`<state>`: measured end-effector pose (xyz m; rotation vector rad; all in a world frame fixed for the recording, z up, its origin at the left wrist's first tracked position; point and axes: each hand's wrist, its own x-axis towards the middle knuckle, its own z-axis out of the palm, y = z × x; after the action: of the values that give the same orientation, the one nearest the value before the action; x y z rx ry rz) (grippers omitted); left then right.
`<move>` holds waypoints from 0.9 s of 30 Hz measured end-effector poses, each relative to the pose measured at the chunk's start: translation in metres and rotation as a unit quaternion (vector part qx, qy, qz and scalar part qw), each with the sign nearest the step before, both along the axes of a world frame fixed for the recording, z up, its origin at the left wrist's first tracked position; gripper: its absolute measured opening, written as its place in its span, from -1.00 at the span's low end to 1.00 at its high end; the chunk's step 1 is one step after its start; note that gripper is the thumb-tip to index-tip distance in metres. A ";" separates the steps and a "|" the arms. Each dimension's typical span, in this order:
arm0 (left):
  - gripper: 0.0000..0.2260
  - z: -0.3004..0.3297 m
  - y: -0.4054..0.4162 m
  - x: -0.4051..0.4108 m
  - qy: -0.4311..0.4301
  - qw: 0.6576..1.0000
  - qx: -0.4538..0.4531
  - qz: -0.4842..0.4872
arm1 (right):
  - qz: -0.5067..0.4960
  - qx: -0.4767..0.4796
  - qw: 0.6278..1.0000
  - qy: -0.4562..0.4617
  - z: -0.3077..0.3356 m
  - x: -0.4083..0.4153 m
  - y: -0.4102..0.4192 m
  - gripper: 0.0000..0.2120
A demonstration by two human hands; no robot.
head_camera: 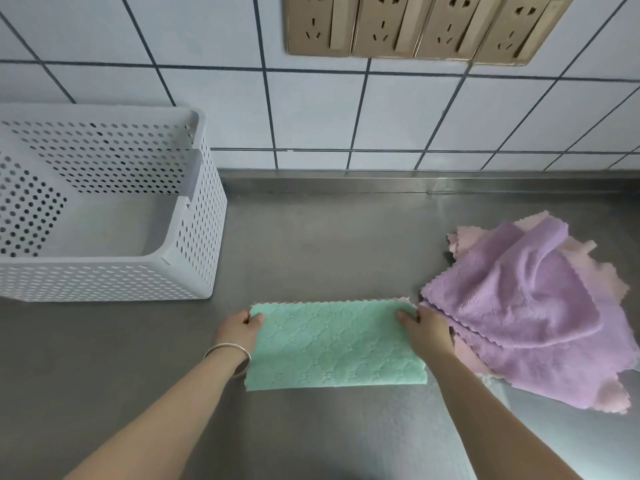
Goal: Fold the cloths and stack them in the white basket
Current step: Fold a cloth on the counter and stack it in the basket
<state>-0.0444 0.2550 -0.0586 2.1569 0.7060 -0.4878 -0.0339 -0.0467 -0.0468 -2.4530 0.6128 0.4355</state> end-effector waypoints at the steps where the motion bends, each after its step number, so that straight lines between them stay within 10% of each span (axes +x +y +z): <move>1: -0.77 -0.001 0.000 0.001 -0.001 1.000 0.010 -0.004 | 0.003 -0.002 1.000 -0.006 0.000 0.000 0.000 -0.80; 19: -0.69 -0.001 -0.010 0.004 0.019 0.970 0.228 -0.079 | -0.107 0.023 0.994 -0.016 -0.007 0.001 0.008 -0.69; 23: -0.66 -0.003 -0.010 -0.009 -0.120 0.963 0.242 -0.015 | -0.098 -0.010 0.995 -0.023 -0.007 -0.017 0.003 -0.68; 27: -0.58 -0.005 -0.039 -0.022 -0.221 0.919 0.264 -0.195 | -0.086 -0.042 0.995 0.012 -0.005 -0.035 0.004 -0.63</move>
<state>-0.0659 0.2163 -0.0632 2.8046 0.1507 0.0203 -0.0685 -0.0427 -0.0520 -2.4509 0.8604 0.3762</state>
